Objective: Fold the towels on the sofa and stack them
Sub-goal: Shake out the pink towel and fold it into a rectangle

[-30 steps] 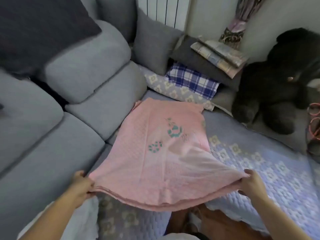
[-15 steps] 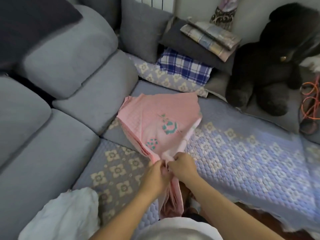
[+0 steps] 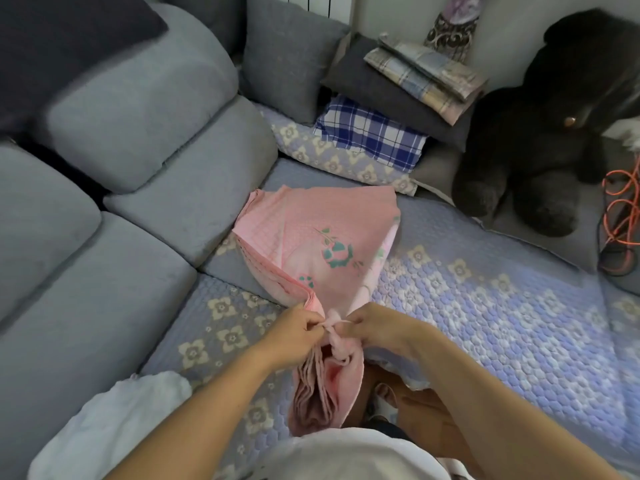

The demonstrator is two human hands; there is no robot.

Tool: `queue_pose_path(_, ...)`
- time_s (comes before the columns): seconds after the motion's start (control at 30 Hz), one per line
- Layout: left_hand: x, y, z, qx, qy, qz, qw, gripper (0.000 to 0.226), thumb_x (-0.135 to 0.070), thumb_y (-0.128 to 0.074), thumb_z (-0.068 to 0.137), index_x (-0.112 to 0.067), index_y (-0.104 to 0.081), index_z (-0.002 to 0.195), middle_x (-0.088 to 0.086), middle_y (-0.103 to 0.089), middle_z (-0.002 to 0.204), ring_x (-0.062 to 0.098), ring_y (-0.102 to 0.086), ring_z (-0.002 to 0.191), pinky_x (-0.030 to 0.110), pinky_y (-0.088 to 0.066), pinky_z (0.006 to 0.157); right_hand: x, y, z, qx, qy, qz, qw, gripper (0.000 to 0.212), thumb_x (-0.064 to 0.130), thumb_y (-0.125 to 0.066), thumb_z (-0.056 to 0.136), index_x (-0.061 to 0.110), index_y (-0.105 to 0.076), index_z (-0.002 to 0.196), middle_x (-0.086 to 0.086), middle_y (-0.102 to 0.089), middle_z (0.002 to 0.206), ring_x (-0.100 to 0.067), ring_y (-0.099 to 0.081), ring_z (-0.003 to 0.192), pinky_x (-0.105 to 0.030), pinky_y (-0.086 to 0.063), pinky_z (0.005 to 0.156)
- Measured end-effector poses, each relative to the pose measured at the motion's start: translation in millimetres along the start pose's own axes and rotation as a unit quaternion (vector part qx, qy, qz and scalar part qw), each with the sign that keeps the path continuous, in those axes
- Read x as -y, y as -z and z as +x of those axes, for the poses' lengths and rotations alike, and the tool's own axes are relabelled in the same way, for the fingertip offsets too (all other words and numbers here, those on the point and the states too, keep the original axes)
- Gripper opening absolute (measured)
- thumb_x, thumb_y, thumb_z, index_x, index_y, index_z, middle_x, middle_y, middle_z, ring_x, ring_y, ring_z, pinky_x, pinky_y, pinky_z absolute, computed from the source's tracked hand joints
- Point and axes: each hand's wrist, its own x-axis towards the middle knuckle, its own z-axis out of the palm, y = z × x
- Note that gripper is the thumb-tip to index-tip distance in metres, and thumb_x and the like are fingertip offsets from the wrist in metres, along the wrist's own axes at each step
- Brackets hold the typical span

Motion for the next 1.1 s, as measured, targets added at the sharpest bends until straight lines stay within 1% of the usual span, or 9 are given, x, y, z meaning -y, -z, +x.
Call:
queue_pose_path(0.1,-5,13,2,0.043,0.011,-0.010,0.999,0.029,-0.021,-0.059,0.092,-0.002,-0.064,0.072,-0.001,-0.040,0.062,0.004,-0.035,0.054,0.024,-0.028,0.054,-10,-8,0,-0.011,0.013,0.102,0.995,0.036,0.035,-0.061,0.098,0.004,-0.068,0.082,-0.013,-0.067,0.076,-0.024,-0.058,0.067,-0.041,-0.048,0.066)
queue_pose_path(0.23,-5,19,4,0.071,0.030,-0.011,0.997,0.028,-0.030,-0.059,0.095,-0.014,-0.074,0.077,-0.002,-0.042,0.059,0.011,-0.037,0.055,0.029,-0.029,0.052,-16,-31,3,-0.263,0.118,-0.128,0.949,0.013,0.021,-0.061,0.096,0.019,-0.052,0.087,0.009,-0.055,0.078,-0.012,-0.051,0.066,-0.033,-0.042,0.062)
queue_pose_path(0.37,-12,20,6,0.039,0.036,-0.017,0.998,0.036,-0.025,-0.057,0.096,-0.009,-0.060,0.064,-0.002,-0.039,0.058,0.009,-0.034,0.053,0.025,-0.025,0.049,-27,-49,-2,-0.293,0.259,-0.249,0.886,0.003,0.015,-0.052,0.095,0.015,-0.050,0.093,0.005,-0.045,0.110,-0.026,-0.053,0.070,-0.045,-0.048,0.059)
queue_pose_path(0.5,-21,18,9,-0.004,0.030,0.001,1.000,0.029,-0.015,-0.055,0.090,-0.002,-0.057,0.065,-0.001,-0.042,0.058,0.008,-0.034,0.053,0.026,-0.027,0.050,-23,-69,-4,-0.352,0.235,-0.285,0.860,0.030,0.043,-0.059,0.088,0.014,-0.058,0.097,0.000,-0.052,0.115,-0.023,-0.059,0.075,-0.034,-0.050,0.059)
queue_pose_path(0.67,-21,8,14,-0.032,0.049,-0.016,0.998,0.026,-0.015,-0.056,0.089,0.001,-0.062,0.070,0.003,-0.049,0.060,0.010,-0.039,0.056,0.027,-0.031,0.053,-6,-76,1,-0.382,0.221,-0.428,0.788,0.024,0.015,-0.085,0.060,0.016,-0.062,0.067,-0.001,-0.053,0.068,-0.020,-0.053,0.061,-0.027,-0.038,0.040)
queue_pose_path(0.77,-6,11,14,-0.018,0.059,-0.069,0.996,0.021,-0.019,-0.060,0.090,-0.008,-0.074,0.079,0.009,-0.068,0.071,0.009,-0.053,0.063,0.029,-0.042,0.062,-13,-76,6,-0.386,0.206,-0.415,0.798,0.015,0.008,-0.070,0.064,0.017,-0.058,0.062,-0.001,-0.053,0.074,-0.018,-0.048,0.049,-0.024,-0.023,0.044)
queue_pose_path(0.93,24,36,-5,-0.087,0.092,-0.091,0.988,0.021,-0.024,-0.068,0.094,-0.013,-0.075,0.078,-0.015,-0.065,0.074,-0.002,-0.054,0.070,0.020,-0.043,0.065,-43,-43,-16,-0.412,0.144,-0.371,0.819,0.019,0.016,-0.050,0.078,0.019,-0.061,0.063,0.006,-0.055,0.087,-0.017,-0.052,0.051,-0.027,-0.038,0.043)
queue_pose_path(1.0,56,62,-21,-0.197,0.172,-0.139,0.955,0.012,-0.014,-0.066,0.095,-0.011,-0.078,0.094,-0.005,-0.072,0.088,0.008,-0.065,0.084,0.022,-0.047,0.072,-63,-17,-34,-0.419,0.102,-0.399,0.809,0.016,0.006,-0.065,0.073,0.020,-0.064,0.065,0.004,-0.057,0.084,-0.018,-0.061,0.060,-0.027,-0.040,0.044)
queue_pose_path(1.1,105,103,-61,-0.283,0.311,-0.346,0.839,0.011,-0.005,-0.061,0.095,-0.005,-0.071,0.092,0.000,-0.071,0.061,0.009,-0.067,0.051,0.019,-0.052,0.047,-105,26,-68,-0.508,-0.013,-0.335,0.793,0.013,0.000,-0.066,0.082,0.010,-0.070,0.077,0.000,-0.062,0.095,-0.023,-0.059,0.071,-0.027,-0.039,0.060)
